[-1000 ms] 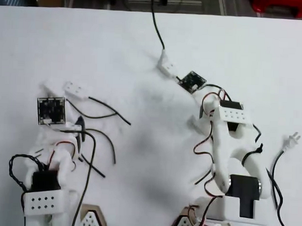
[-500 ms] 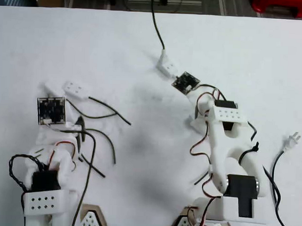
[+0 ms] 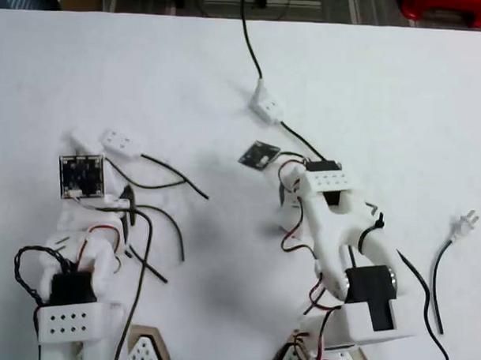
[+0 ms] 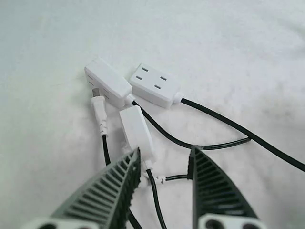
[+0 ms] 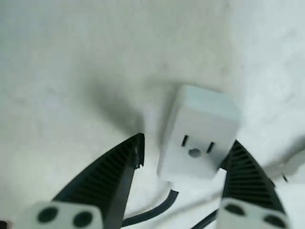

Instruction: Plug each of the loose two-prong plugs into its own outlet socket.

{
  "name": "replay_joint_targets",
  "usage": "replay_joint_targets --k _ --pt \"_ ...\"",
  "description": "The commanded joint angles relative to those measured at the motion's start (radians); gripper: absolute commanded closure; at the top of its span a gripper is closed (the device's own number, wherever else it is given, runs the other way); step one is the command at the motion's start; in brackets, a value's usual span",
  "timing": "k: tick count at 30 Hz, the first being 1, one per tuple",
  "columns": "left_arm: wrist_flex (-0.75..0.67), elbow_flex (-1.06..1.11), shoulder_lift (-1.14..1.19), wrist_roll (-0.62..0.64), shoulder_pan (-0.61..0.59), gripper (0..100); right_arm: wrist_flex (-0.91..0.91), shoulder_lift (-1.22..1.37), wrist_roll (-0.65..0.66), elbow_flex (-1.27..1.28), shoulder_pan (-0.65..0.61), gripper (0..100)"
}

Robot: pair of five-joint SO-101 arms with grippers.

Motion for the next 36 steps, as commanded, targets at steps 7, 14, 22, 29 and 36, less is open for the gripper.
replay_joint_targets --k 7,14,22,29,36 --pt "0.002 -0.008 -0.013 -0.011 0.008 83 0.01 -0.013 -0.011 -0.009 -0.008 85.2" --pt "0.002 -0.008 -0.013 -0.011 0.008 83 0.113 -0.018 -0.018 -0.097 -0.012 85.3" --pt "0.002 -0.008 -0.013 -0.011 0.008 83 0.414 -0.021 -0.17 -0.439 -0.077 66.6" --pt "0.002 -0.008 -0.013 -0.011 0.008 83 0.418 -0.008 -0.172 -0.479 -0.076 66.6" --pt "0.002 -0.008 -0.013 -0.011 0.008 83 0.209 -0.008 -0.172 -0.262 -0.061 66.6"
